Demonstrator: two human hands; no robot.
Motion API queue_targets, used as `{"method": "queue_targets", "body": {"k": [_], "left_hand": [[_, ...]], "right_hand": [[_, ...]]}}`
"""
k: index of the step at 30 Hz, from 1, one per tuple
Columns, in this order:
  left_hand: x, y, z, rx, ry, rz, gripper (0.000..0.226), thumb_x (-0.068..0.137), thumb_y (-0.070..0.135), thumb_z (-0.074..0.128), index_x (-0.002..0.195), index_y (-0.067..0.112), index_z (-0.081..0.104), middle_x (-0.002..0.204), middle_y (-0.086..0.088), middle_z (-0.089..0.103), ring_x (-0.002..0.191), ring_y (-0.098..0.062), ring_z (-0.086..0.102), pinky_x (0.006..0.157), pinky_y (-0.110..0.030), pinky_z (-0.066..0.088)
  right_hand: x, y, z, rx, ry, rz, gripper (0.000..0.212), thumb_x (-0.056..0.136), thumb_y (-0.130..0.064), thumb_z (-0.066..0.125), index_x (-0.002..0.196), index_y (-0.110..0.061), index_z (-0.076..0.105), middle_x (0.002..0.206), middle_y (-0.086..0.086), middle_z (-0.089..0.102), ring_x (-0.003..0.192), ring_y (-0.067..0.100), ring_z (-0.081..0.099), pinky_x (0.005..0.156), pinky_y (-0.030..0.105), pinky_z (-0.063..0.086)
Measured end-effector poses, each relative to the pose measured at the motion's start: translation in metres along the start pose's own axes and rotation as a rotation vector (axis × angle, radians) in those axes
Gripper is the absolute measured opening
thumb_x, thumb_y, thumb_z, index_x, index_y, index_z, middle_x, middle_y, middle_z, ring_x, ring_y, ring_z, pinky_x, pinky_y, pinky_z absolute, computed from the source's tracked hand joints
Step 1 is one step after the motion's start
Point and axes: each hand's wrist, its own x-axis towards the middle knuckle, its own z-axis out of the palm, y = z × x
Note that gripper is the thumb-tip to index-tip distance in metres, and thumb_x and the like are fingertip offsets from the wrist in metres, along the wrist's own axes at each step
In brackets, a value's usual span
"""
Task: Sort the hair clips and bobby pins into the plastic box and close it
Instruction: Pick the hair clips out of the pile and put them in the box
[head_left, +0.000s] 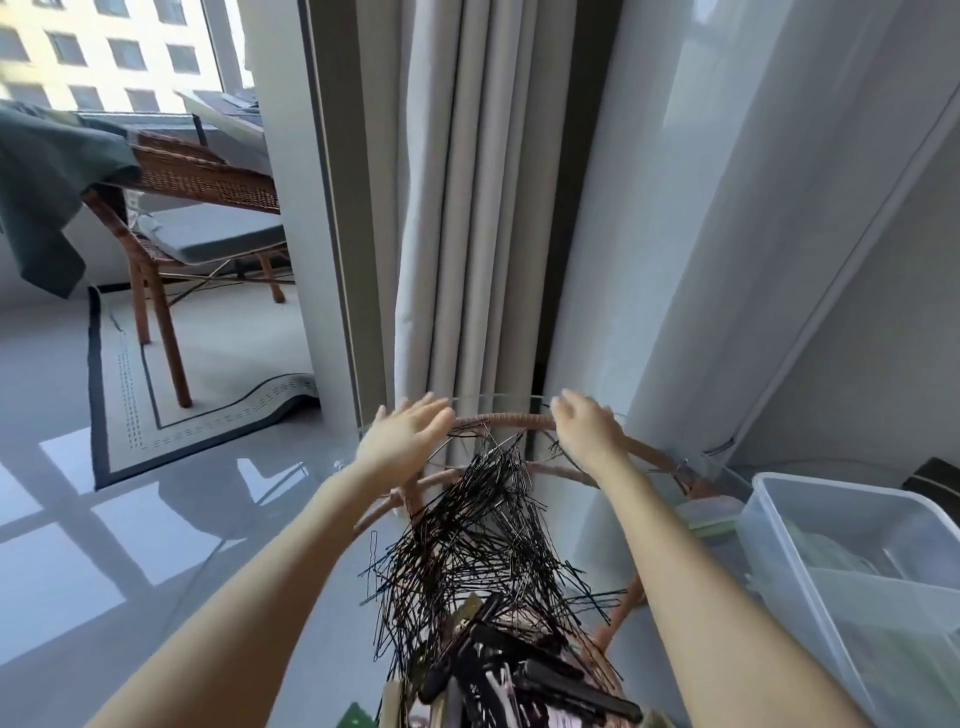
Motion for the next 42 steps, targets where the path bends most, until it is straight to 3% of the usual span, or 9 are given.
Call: {"method": "queue_targets", "body": {"k": [3, 13, 20, 24, 29, 34, 37, 39, 42], "left_hand": [[0.012, 0.009, 0.016, 0.171, -0.072, 0.055, 0.050, 0.098, 0.044, 0.014, 0.145, 0.030, 0.023, 0.157, 0.003, 0.010, 0.145, -0.022, -0.002, 0.118, -0.040, -0.007], [-0.065, 0.026, 0.016, -0.076, -0.204, 0.147, 0.046, 0.100, 0.033, 0.022, 0.144, 0.021, 0.026, 0.152, 0.012, 0.007, 0.141, -0.005, -0.003, 0.116, -0.032, -0.003], [-0.129, 0.023, 0.003, -0.529, -0.239, 0.055, 0.040, 0.077, 0.060, 0.040, 0.094, 0.040, 0.070, 0.119, 0.008, 0.065, 0.111, -0.011, 0.059, 0.107, -0.041, 0.037], [-0.162, 0.024, -0.002, -0.529, -0.140, 0.091, 0.039, 0.080, 0.062, 0.039, 0.106, 0.044, 0.063, 0.127, 0.011, 0.059, 0.119, -0.008, 0.053, 0.109, -0.038, 0.036], [-0.212, 0.017, -0.004, -0.326, 0.270, -0.024, 0.054, 0.089, 0.051, 0.031, 0.132, 0.021, 0.048, 0.136, -0.001, 0.051, 0.117, -0.010, 0.047, 0.097, -0.031, 0.038], [-0.269, 0.030, 0.036, -0.207, 0.210, -0.124, 0.081, 0.075, 0.072, 0.013, 0.142, 0.030, 0.027, 0.150, -0.001, 0.030, 0.140, -0.017, 0.025, 0.114, -0.047, 0.023], [-0.279, 0.058, 0.056, -0.160, 0.176, -0.113, 0.073, 0.080, 0.071, 0.015, 0.143, 0.035, 0.021, 0.156, -0.003, 0.012, 0.145, -0.020, 0.002, 0.118, -0.049, 0.003], [-0.275, 0.073, 0.061, -0.197, 0.208, -0.157, 0.061, 0.089, 0.061, 0.024, 0.143, 0.033, 0.024, 0.156, -0.010, 0.007, 0.145, -0.023, -0.005, 0.117, -0.045, -0.004], [-0.267, 0.086, 0.062, -0.301, 0.282, -0.201, 0.056, 0.092, 0.052, 0.031, 0.143, 0.028, 0.027, 0.155, -0.016, 0.010, 0.145, -0.026, -0.004, 0.118, -0.047, -0.002]], "right_hand": [[-0.009, -0.008, 0.013, -0.067, -0.144, -0.146, 0.047, 0.101, -0.033, 0.022, 0.141, -0.014, 0.035, 0.154, 0.008, 0.024, 0.144, 0.027, 0.012, 0.117, 0.037, 0.003], [-0.105, -0.016, 0.004, 0.166, -0.431, -0.327, 0.042, 0.101, -0.032, 0.028, 0.140, -0.021, 0.038, 0.153, -0.003, 0.025, 0.144, 0.013, 0.011, 0.115, 0.028, 0.004], [-0.162, 0.000, -0.028, 0.530, -0.595, -0.225, 0.037, 0.096, -0.034, 0.036, 0.120, -0.020, 0.060, 0.121, -0.002, 0.064, 0.114, 0.008, 0.057, 0.106, 0.038, 0.039], [-0.196, 0.004, -0.044, 0.551, -0.473, -0.242, 0.041, 0.096, -0.037, 0.033, 0.128, -0.020, 0.052, 0.132, -0.009, 0.053, 0.120, -0.001, 0.046, 0.105, 0.021, 0.032], [-0.257, 0.029, -0.068, 0.506, -0.087, -0.113, 0.041, 0.096, -0.038, 0.035, 0.132, -0.023, 0.046, 0.129, -0.015, 0.047, 0.119, -0.003, 0.040, 0.091, 0.007, 0.029], [-0.320, 0.039, -0.058, 0.529, -0.096, -0.057, 0.050, 0.090, -0.055, 0.034, 0.129, -0.027, 0.046, 0.116, -0.018, 0.052, 0.101, -0.011, 0.046, 0.085, 0.009, 0.035], [-0.328, 0.027, -0.036, 0.427, -0.055, -0.105, 0.051, 0.088, -0.053, 0.028, 0.123, -0.023, 0.049, 0.124, -0.010, 0.052, 0.126, 0.007, 0.041, 0.103, 0.007, 0.023], [-0.326, 0.012, -0.024, 0.429, 0.041, -0.126, 0.049, 0.088, -0.052, 0.026, 0.117, -0.023, 0.053, 0.115, -0.013, 0.055, 0.129, 0.014, 0.039, 0.115, 0.025, 0.018], [-0.321, -0.013, -0.012, 0.510, 0.194, -0.045, 0.034, 0.090, -0.041, 0.032, 0.106, -0.022, 0.056, 0.103, -0.013, 0.057, 0.109, 0.011, 0.048, 0.104, 0.048, 0.035]]}}
